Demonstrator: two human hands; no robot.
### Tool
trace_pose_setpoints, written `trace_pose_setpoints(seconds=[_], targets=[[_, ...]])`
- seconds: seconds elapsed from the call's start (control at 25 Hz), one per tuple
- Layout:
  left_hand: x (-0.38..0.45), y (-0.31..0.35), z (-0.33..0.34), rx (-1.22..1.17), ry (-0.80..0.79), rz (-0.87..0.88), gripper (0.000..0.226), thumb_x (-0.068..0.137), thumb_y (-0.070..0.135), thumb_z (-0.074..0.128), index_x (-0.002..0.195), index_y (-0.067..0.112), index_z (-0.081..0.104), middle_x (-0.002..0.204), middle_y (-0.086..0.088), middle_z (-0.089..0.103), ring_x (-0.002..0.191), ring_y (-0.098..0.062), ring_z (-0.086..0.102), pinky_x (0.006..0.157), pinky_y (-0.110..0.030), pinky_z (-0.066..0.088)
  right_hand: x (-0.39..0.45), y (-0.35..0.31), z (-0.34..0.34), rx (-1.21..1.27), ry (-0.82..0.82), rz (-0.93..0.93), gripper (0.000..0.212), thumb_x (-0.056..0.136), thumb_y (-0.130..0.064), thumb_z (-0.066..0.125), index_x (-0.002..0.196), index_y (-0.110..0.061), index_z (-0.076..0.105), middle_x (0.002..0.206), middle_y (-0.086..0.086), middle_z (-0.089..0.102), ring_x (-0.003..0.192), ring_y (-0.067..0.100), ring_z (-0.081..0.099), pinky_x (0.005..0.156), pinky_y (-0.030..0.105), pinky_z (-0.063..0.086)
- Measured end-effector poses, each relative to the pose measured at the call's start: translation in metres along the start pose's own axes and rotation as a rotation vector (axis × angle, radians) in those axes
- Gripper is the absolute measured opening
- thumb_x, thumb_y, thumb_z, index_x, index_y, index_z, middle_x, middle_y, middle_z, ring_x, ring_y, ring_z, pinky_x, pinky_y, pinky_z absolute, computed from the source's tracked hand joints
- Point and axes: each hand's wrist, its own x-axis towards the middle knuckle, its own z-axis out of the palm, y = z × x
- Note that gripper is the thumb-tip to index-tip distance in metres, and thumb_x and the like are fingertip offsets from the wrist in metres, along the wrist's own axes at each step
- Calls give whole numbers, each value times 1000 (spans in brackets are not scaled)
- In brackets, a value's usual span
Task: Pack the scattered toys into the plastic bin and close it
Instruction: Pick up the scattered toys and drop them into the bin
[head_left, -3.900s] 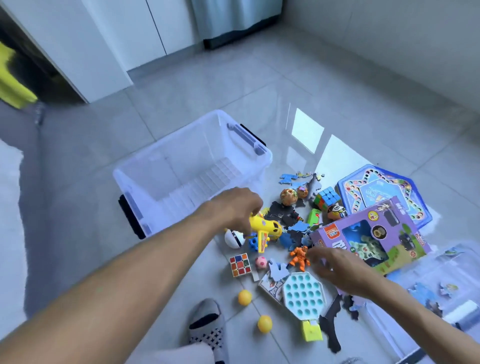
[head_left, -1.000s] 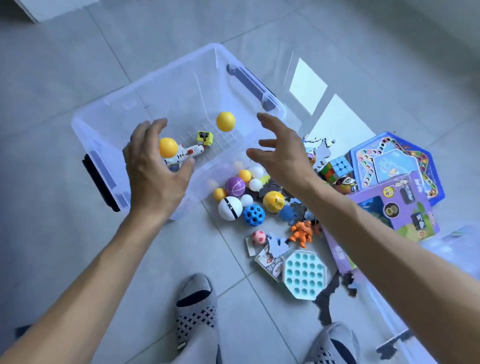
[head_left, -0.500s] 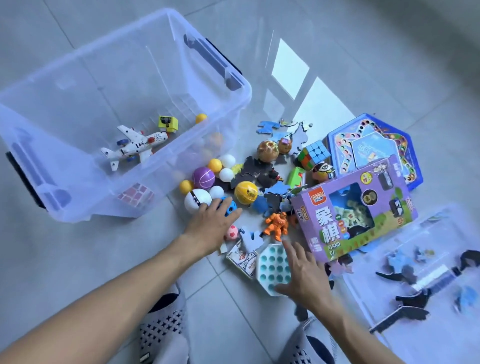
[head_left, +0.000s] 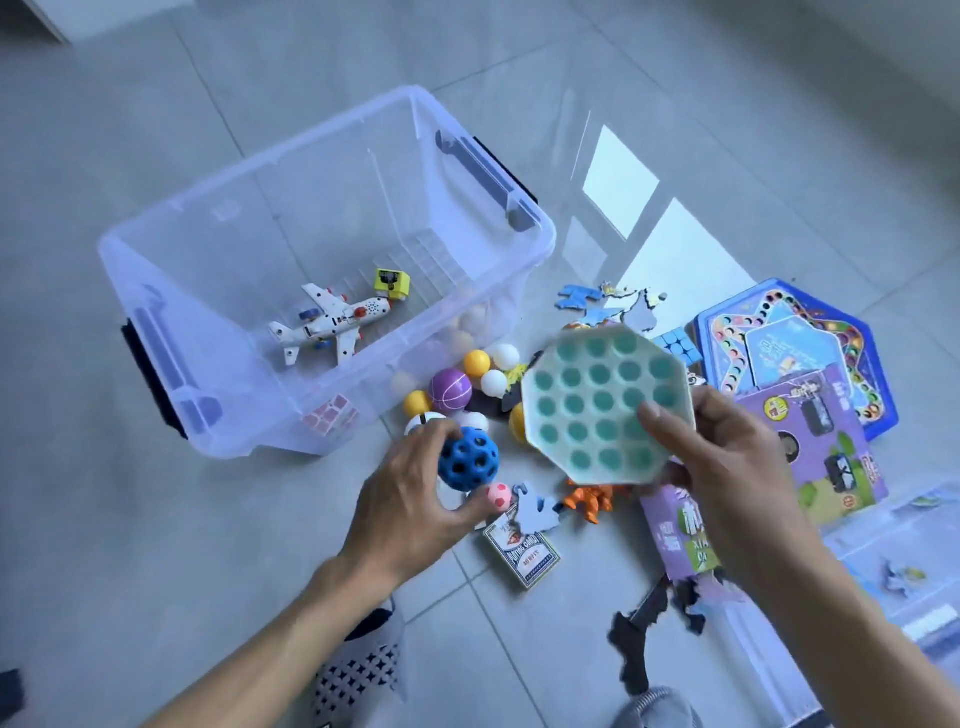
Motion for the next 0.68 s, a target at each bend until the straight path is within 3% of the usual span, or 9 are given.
trace_pose_setpoints(seconds=[0.12, 0.2, 0.28, 0.36, 0.44, 0.48, 0.56, 0.6, 0.68], targets=[[-14, 17, -70, -161, 270, -75, 47, 64, 50, 66, 102, 35, 45, 93, 17, 58, 79, -5, 57, 66, -9, 38, 48, -55, 57, 202, -191, 98, 27, 84, -4, 70, 109, -2, 62, 105, 14, 73, 84, 28, 73, 68, 31, 61], [12, 13, -108, -189, 379, -94, 47, 65, 46, 71, 104, 31, 48, 96, 15, 61, 84, -4, 58, 67, -9, 38, 74, -67, 87, 233, -201, 182, 45, 81, -2, 72, 123, -2, 56, 115, 16, 68, 94, 32, 72, 79, 34, 61], [51, 1, -134, -127, 376, -147, 54, 70, 43, 74, 115, 29, 48, 111, 9, 61, 101, -12, 57, 80, -20, 42, 81, -55, 99, 145, -133, 182, 47, 83, -4, 72, 127, -5, 55, 112, 15, 68, 91, 30, 72, 78, 36, 61], [71, -6, -136, 44, 391, -106, 57, 77, 34, 73, 127, 24, 47, 125, 3, 56, 113, -23, 51, 89, -30, 41, 77, -24, 100, 11, -79, 151, 33, 86, -5, 69, 118, -6, 62, 98, 13, 72, 79, 25, 71, 69, 38, 62], [69, -7, -108, 49, 359, 82, 39, 80, 19, 68, 118, 19, 56, 114, 3, 60, 102, -23, 55, 85, -27, 43, 80, 20, 90, -326, -8, 0, 25, 85, -8, 67, 110, -9, 65, 89, 4, 72, 71, 22, 68, 65, 43, 59], [60, -8, -86, 79, 276, 202, 32, 79, 15, 66, 110, 18, 61, 106, 4, 62, 96, -22, 58, 81, -30, 47, 85, 43, 83, -598, -1, -107, 27, 84, -12, 66, 111, -14, 64, 95, -3, 70, 76, 22, 66, 66, 43, 56], [37, -19, -45, 269, 136, 412, 33, 73, 12, 66, 106, 18, 65, 107, 1, 65, 95, -25, 60, 78, -38, 50, 98, 85, 72, -1143, -135, -258, 46, 82, -15, 61, 126, -26, 53, 124, -6, 57, 94, 27, 60, 69, 39, 51], [33, -27, -35, 378, 137, 455, 39, 71, 11, 66, 110, 17, 66, 115, -3, 65, 101, -27, 59, 81, -41, 49, 107, 106, 66, -1337, -245, -284, 57, 81, -14, 58, 134, -30, 45, 138, -4, 46, 103, 30, 57, 71, 39, 50], [44, -38, -39, 529, 240, 326, 53, 72, 13, 64, 124, 14, 61, 128, -10, 59, 109, -31, 54, 85, -42, 43, 120, 132, 62, -1543, -345, -275, 69, 83, -10, 54, 144, -33, 31, 150, 2, 30, 114, 35, 51, 81, 42, 47]])
